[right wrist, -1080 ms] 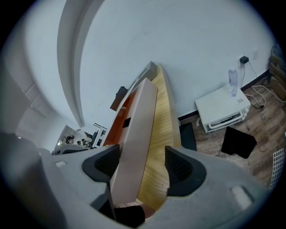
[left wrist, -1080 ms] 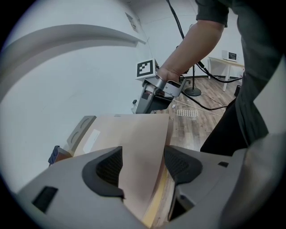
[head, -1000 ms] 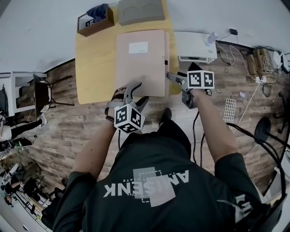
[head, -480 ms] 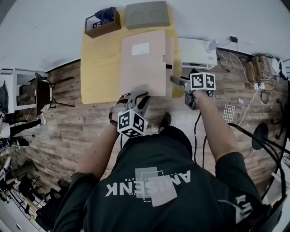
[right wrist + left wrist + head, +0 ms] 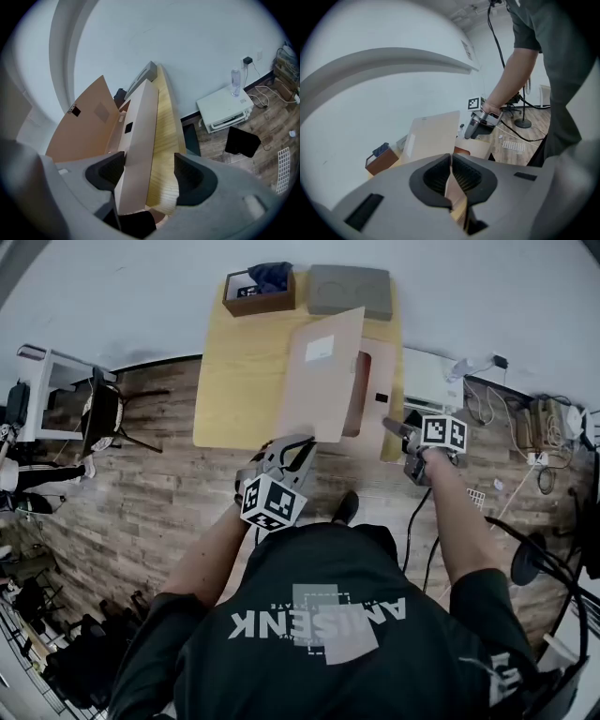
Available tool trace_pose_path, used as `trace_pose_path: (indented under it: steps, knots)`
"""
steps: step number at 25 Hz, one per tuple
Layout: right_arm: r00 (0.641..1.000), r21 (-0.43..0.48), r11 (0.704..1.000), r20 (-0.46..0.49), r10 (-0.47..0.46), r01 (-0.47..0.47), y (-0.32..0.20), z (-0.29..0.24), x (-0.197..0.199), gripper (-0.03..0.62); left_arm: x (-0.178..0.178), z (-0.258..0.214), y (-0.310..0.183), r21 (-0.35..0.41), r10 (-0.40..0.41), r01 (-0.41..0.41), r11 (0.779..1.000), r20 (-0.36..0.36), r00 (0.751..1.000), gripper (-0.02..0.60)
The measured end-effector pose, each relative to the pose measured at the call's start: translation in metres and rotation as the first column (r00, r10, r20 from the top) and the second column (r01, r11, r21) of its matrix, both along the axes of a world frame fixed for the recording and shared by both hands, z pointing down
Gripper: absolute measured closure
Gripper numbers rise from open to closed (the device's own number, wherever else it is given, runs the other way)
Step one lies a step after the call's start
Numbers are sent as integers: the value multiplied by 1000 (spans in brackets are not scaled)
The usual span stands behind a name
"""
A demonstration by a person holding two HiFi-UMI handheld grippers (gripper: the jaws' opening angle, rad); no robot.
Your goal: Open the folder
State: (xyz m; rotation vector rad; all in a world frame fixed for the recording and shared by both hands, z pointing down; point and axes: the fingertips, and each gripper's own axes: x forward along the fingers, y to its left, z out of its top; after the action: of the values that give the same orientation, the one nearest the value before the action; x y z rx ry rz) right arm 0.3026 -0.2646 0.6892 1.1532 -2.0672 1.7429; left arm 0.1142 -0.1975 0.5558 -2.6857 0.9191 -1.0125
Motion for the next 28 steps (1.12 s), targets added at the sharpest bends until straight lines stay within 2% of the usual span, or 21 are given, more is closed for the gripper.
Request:
trace_pose_path:
  steps: [4,9,12,14,19,21,25,28]
  knots:
    - [1000,-21,1000,-5,9,-9,-1,1,1,272,-27,-14,-9,-2,-98,99,995,-99,990,574]
    - [1000,-35,999,-14,21,-22,-1,2,1,269,-56,-22,-18,-73,-203,191,979,-206,957,577]
    - [999,-42,999,-21,27,-27,-1,4,1,264,-78,-23,-27,-132,-300,274,953,-279,912,580]
    - [999,-48,999,-29,23,-24,-2,5,1,260,-97,-21,-35,-168,-372,335,927,-296,880,580]
    - [998,-66,997,-48,27,-30,-1,6,1,252,-146,-15,-54,-195,-478,437,878,-343,808,581]
    - [998,-69,997,-52,35,-39,-1,6,1,250,-164,-9,-60,-228,-529,477,849,-361,768,581]
    - [997,-83,994,-52,65,-69,0,6,0,249,-199,4,-70,-330,-628,534,778,-401,667,581]
    - [994,-89,992,-63,85,-90,1,4,1,249,-226,19,-73,-415,-698,562,716,-422,578,582]
